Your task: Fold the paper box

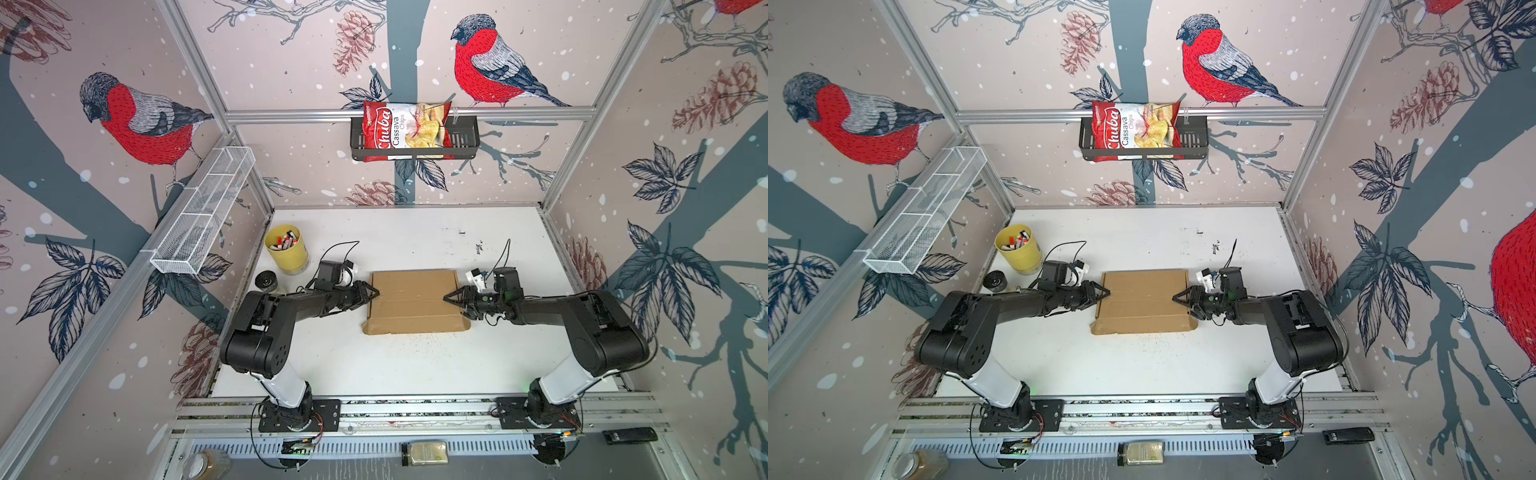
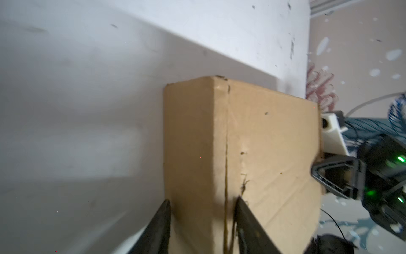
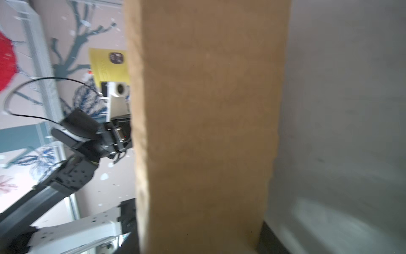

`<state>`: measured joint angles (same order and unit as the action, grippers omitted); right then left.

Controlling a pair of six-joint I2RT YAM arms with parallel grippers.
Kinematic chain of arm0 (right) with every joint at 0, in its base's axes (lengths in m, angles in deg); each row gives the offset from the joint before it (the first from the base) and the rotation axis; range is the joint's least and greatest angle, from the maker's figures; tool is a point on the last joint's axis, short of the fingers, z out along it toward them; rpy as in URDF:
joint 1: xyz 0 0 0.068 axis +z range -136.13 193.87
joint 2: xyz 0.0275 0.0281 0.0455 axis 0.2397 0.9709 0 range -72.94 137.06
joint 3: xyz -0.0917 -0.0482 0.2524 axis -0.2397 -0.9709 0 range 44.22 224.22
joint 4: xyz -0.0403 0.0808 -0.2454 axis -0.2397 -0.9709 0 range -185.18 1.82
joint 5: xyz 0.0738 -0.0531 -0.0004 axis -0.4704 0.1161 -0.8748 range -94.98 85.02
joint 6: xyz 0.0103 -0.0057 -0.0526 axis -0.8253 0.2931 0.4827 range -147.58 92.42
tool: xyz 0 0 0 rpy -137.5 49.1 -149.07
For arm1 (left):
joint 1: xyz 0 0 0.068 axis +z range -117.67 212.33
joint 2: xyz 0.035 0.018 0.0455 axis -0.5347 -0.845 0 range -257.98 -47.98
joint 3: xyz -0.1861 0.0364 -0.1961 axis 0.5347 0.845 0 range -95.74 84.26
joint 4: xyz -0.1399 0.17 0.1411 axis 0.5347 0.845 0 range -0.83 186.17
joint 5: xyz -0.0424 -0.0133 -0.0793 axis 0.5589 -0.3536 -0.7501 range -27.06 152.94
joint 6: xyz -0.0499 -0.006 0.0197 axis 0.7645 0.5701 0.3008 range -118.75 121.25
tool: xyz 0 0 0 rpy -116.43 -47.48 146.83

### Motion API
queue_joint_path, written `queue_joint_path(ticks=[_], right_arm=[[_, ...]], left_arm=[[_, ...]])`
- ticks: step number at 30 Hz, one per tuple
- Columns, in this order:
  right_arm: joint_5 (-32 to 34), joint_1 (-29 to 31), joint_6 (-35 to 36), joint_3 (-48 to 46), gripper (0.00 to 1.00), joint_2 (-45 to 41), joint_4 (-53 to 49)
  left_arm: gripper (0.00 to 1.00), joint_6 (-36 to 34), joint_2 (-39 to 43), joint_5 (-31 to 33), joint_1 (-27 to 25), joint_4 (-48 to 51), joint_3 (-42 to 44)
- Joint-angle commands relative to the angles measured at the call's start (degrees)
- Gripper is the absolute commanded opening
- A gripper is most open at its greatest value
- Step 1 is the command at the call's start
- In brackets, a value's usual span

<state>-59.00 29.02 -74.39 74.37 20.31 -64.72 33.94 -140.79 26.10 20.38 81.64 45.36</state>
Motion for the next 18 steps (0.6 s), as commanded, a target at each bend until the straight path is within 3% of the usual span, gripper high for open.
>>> queue_joint_path(ticks=[1,7,8,11,13,14,16,18], right_arm=[[-0.86,0.19,-7.79,0.06,0.47,-1.07,5.78],[-3.04,-0.17,-16.77,1.31,0.38,-4.57,6.09],[-3.4,-0.13,-17.68,2.01,0.38,-5.35,4.98],[-4.19,-0.27,-19.0,4.45,0.37,-7.35,0.1],[-4.88,-0.46,-20.04,5.56,0.37,-8.36,-2.64],[-5.36,-0.69,-20.86,5.93,0.37,-8.96,-3.7],[-5.63,-1.46,-22.36,6.32,0.37,-10.3,-5.12],[-5.81,-2.36,-24.13,6.23,0.37,-11.68,-5.4]], left_arm=[[0.62,-4.41,5.36,5.4,0.91,9.1,-3.92],[0.98,-15.8,21.56,28.74,0.96,16.46,-12.79],[0.98,-15.57,24.34,32.54,1.0,14.93,-12.73],[0.98,-15.26,29.7,31.21,1.09,10.37,-11.94],[0.83,-24.36,32.4,20.65,0.27,7.37,-10.42],[0.78,-28.32,34.09,20.31,-1.83,9.01,-10.83],[0.73,-40.68,36.65,29.51,-11.81,16.87,-13.06],[0.74,-50.61,39.11,46.08,-24.81,22.74,-13.22]])
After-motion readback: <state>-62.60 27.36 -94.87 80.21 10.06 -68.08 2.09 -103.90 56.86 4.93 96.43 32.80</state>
